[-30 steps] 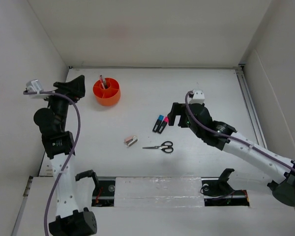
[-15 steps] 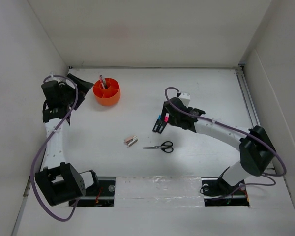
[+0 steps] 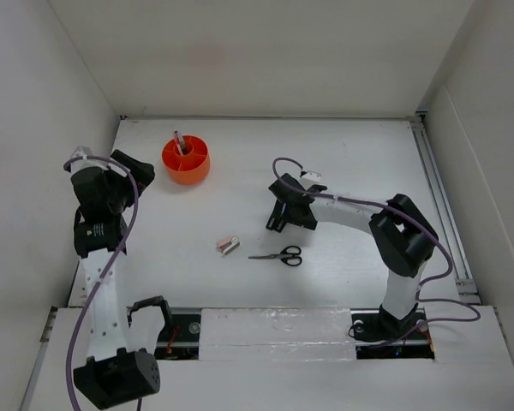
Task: Sort the stationery into containers
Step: Pick up the pen from the center of the board.
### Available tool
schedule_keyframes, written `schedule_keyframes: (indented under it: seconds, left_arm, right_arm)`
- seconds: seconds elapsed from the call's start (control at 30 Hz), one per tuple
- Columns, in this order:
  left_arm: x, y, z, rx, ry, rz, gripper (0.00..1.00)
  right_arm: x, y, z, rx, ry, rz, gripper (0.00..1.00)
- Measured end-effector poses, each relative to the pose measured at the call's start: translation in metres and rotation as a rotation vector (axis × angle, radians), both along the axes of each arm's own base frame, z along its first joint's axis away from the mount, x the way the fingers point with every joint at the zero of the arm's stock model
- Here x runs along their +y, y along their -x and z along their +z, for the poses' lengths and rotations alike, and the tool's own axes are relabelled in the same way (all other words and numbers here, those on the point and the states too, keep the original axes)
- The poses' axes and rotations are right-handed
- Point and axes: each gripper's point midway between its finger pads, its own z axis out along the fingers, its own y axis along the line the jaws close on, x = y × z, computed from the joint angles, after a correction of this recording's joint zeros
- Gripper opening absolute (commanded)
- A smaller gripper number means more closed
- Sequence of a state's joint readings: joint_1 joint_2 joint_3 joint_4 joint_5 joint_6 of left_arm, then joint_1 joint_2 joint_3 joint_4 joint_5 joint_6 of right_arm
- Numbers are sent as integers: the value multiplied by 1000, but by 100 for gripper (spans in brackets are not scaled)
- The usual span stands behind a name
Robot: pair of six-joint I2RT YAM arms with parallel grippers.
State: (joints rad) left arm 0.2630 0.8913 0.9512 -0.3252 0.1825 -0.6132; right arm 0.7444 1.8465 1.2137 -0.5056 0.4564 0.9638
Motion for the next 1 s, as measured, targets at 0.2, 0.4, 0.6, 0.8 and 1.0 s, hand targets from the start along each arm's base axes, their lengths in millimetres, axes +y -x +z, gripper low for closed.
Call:
schedule_keyframes:
  seconds: [0.2,0.4,0.6,0.8,1.0]
  left_arm:
    - [-7,8,-7,-1,-26,-43,100]
    - [-10,0,-23,52,-16,-83,100]
    - [-13,0,-27,64,-18,-107,100]
    - [-13,0,-27,63,-20,-113,100]
    - [-14,0,-27,62,-19,-120,100]
  right_arm:
    - [-1,1,-7,15,4,-28,87]
    - [3,-9,-11,21,41,-37,83]
    - [4,-6,-13,21,52,-30,80]
    - [7,7,-14,9,58,-4,79]
    - [13,17,-14,10,58,21,73]
